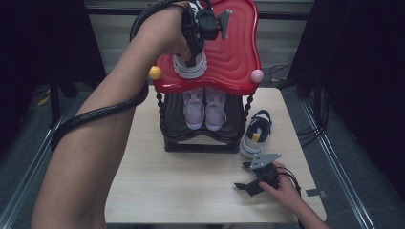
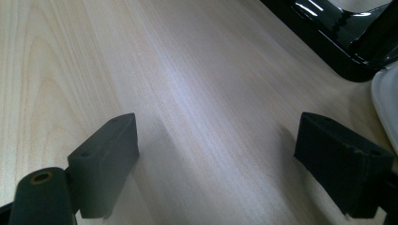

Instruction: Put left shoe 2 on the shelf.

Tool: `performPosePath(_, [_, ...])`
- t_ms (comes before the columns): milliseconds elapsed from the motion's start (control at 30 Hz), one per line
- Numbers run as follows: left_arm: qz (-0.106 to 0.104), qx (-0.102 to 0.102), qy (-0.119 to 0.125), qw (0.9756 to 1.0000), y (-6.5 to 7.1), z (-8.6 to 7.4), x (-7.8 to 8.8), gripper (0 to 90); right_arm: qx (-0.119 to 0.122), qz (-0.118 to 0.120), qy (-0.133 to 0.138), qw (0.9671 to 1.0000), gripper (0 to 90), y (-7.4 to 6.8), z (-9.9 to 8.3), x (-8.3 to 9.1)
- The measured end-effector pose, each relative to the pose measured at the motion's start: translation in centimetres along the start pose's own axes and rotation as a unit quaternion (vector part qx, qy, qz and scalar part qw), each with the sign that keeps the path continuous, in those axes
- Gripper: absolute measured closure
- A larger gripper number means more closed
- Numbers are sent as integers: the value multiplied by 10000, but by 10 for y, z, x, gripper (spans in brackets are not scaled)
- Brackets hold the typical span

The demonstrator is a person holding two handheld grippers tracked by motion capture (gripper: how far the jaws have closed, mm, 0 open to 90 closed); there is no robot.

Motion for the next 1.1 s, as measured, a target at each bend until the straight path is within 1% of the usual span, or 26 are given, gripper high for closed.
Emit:
performPosePath(100, [20,6,-14,10000,-1,0,1,711,1,-1,1,10000,129,0,0,0])
performPosePath(200, [79,75,22,9999,-1,-2,1,688,2,-2,0,10000,129,0,0,0])
performPosePath(300, [78,72,22,9999,-1,-2,1,681,1,0,0,10000,129,0,0,0])
performPosePath(467, [138,62,-27,9999,-2,-2,2,659,1,0,0,10000,129,0,0,0])
performPosePath(500, [156,95,-9,9998,-2,-2,3,656,1,0,0,10000,129,0,0,0])
performPosePath(667, [208,156,3,9997,-4,-3,3,609,2,-1,1,10000,129,0,0,0])
performPosePath(733, [239,219,22,9995,-5,-4,3,565,1,0,0,10000,129,0,0,0])
performPosePath(800, [237,227,54,9994,-6,-4,2,549,1,1,-1,10000,129,0,0,0])
performPosePath(867, [259,310,69,9992,-6,-5,2,517,1,1,0,10000,129,0,0,0])
performPosePath(967, [246,362,78,9990,-7,-6,2,484,1,0,1,10000,129,0,0,0])
performPosePath(1000, [222,377,71,9990,-7,-6,2,467,1,1,0,10000,129,0,0,0])
performPosePath(1100, [116,475,169,9987,-8,-8,3,446,2,0,1,10000,129,0,0,0])
Point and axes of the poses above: each handheld gripper's, and its own axes: x roughly backward along the jaws, z roughly out of its top, y roughly to its right, the point moved 2 cm from there along -x, roughly forward along the jaws, and after that the axes turned 14 degrees about -y, right-handed, at the moved point
